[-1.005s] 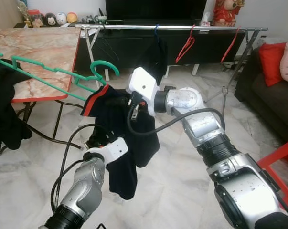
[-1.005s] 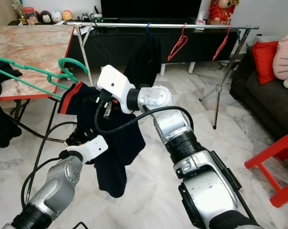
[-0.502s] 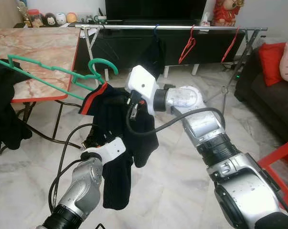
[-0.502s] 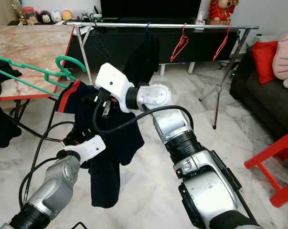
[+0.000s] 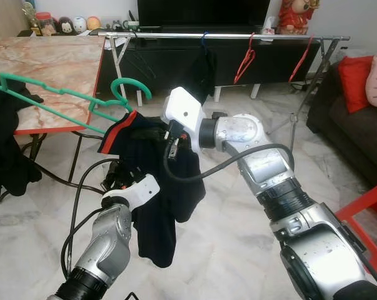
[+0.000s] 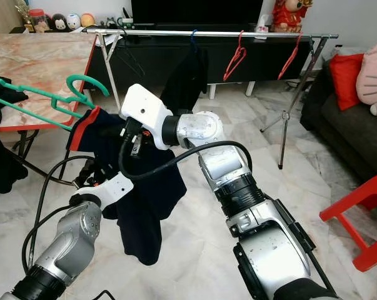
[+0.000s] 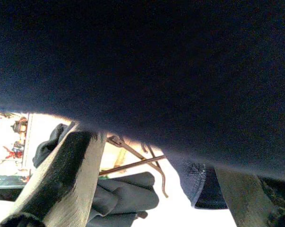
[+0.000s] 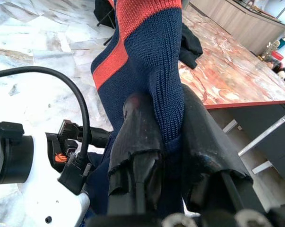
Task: Hang hanger
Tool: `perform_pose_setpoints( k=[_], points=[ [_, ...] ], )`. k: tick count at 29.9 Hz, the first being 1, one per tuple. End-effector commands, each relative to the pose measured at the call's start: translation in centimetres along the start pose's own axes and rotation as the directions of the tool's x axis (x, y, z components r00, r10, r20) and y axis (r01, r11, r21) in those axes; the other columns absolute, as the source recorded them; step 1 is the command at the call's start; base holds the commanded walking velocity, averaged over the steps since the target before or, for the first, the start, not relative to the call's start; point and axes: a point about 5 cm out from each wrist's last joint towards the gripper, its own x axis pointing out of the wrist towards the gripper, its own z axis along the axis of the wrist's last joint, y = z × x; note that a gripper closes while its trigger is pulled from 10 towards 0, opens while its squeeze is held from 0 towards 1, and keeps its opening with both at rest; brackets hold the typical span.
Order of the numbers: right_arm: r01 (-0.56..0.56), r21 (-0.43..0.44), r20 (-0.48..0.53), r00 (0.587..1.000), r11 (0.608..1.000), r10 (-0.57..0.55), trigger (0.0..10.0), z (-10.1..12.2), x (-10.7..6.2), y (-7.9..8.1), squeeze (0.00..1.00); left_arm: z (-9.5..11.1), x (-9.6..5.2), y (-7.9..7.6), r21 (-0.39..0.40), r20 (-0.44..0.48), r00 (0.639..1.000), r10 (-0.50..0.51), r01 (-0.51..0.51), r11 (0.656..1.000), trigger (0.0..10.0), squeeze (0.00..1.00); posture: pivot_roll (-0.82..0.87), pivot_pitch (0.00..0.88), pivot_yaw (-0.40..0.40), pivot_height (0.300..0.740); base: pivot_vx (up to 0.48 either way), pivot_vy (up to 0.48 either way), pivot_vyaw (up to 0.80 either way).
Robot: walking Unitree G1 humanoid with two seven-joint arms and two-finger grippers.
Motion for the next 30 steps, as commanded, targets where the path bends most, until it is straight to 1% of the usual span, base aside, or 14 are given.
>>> perform_pose_setpoints(
  k=[1, 2, 3, 5, 8, 9, 10, 12, 13, 22, 30],
  points=[
    [-0.004, -0.031, 0.043, 0.999, 1.000, 0.005, 0.0, 1.21, -0.04, 0.03, 0.00, -0.12, 0.07, -0.49, 0.006, -0.009, 0.999, -0.031, 0.031, 1.000, 10.0, 0.00, -0.02, 0.000, -0.077, 0.740, 0.000, 0.000, 0.00],
    [-0.003, -0.031, 0.044, 0.999, 1.000, 0.004, 0.0, 1.28, -0.05, 0.03, 0.00, -0.05, 0.01, -0.82, 0.010, -0.001, 0.999, -0.050, 0.050, 0.999, 10.0, 0.00, -0.02, 0.000, -0.077, 0.740, 0.000, 0.000, 0.00],
    [-0.002, -0.033, 0.048, 0.999, 0.999, 0.004, 0.0, 1.42, -0.08, -0.01, 0.00, 0.20, -0.08, -1.37, 0.030, 0.022, 0.997, -0.078, 0.078, 0.997, 10.0, 0.00, -0.03, 0.000, -0.075, 0.740, 0.000, 0.000, 0.00],
    [-0.001, -0.034, 0.049, 0.999, 0.999, 0.003, 0.0, 1.53, -0.11, -0.05, 0.00, 0.36, -0.09, -1.44, 0.038, 0.030, 0.997, -0.075, 0.074, 0.997, 10.0, 0.00, -0.03, 0.000, -0.076, 0.740, 0.000, 0.000, 0.00],
    [0.000, -0.033, 0.051, 0.999, 0.999, 0.001, 0.0, 1.63, -0.16, -0.10, 0.00, 0.46, -0.01, -1.20, 0.024, 0.026, 0.998, -0.053, 0.052, 0.998, 9.9, 0.00, -0.03, 0.000, -0.076, 0.740, 0.000, 0.000, 0.00],
    [0.001, -0.034, 0.051, 0.999, 0.999, 0.001, 0.0, 1.66, -0.18, -0.11, 0.00, 0.45, 0.04, -1.11, 0.022, 0.023, 0.999, -0.047, 0.046, 0.999, 6.8, 0.00, -0.03, 0.000, -0.075, 0.740, 0.000, 0.000, 0.00],
    [0.001, -0.034, 0.052, 0.999, 0.999, 0.001, 0.0, 1.70, -0.20, -0.12, 0.00, 0.34, 0.12, -0.98, 0.018, 0.017, 0.999, -0.036, 0.035, 0.999, 3.3, 0.00, -0.03, 0.000, -0.075, 0.740, 0.000, 0.000, 0.00],
    [0.001, -0.034, 0.052, 0.999, 0.999, 0.001, 0.0, 1.72, -0.21, -0.12, 0.00, 0.28, 0.14, -0.95, 0.017, 0.015, 0.999, -0.032, 0.032, 0.999, 3.3, 0.00, -0.03, 0.000, -0.075, 0.740, 0.000, 0.000, 0.00],
    [0.001, -0.034, 0.052, 0.999, 0.999, 0.001, 0.0, 1.75, -0.24, -0.12, 0.00, 0.18, 0.18, -0.83, 0.017, 0.013, 1.000, -0.023, 0.022, 1.000, 0.0, 0.00, -0.03, 0.000, -0.075, 0.740, 0.000, 0.000, 0.00],
    [-0.003, -0.032, 0.055, 0.998, 0.999, 0.005, 0.0, 1.87, -0.28, -0.01, 0.00, 0.11, 0.20, -0.77, 0.021, 0.012, 1.000, -0.015, 0.015, 1.000, 0.0, 0.00, -0.03, 0.000, -0.074, 0.740, 0.000, 0.000, 0.00],
    [-0.011, -0.023, 0.058, 0.998, 1.000, 0.013, 0.0, 1.98, -0.27, 0.12, 0.00, 0.02, 0.26, -0.64, 0.011, 0.009, 1.000, -0.004, 0.004, 1.000, 0.0, 0.00, -0.03, 0.000, -0.075, 0.740, 0.000, 0.000, 0.00]
  ],
)
